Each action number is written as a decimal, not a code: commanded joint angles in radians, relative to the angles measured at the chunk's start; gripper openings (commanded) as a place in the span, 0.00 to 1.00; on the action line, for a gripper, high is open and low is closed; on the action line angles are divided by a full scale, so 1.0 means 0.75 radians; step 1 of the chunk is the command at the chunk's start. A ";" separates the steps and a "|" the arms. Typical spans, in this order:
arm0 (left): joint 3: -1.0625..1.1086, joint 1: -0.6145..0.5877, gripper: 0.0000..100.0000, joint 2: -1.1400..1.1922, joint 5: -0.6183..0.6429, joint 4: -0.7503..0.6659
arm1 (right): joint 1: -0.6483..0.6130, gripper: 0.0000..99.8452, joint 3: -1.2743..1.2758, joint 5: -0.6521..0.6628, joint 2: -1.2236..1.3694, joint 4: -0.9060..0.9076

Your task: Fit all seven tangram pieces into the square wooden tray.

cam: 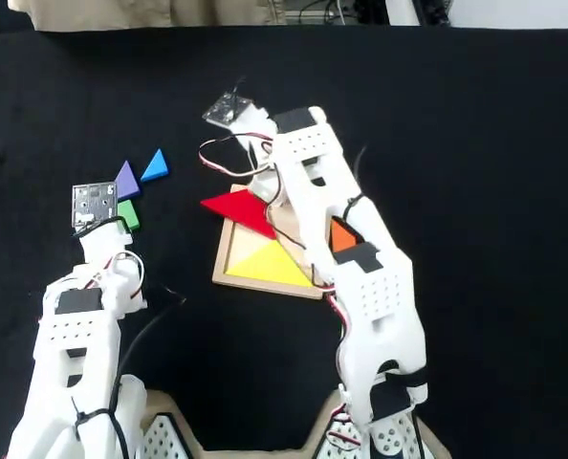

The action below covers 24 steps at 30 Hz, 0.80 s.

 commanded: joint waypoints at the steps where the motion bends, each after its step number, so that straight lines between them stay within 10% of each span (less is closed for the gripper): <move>1: -0.007 0.015 0.03 -0.018 0.002 -0.023 | 0.041 0.01 -0.040 0.025 -0.003 0.023; 24: -0.007 0.015 0.03 -0.018 0.002 -0.023 | -0.039 0.01 -0.011 0.023 -0.050 0.139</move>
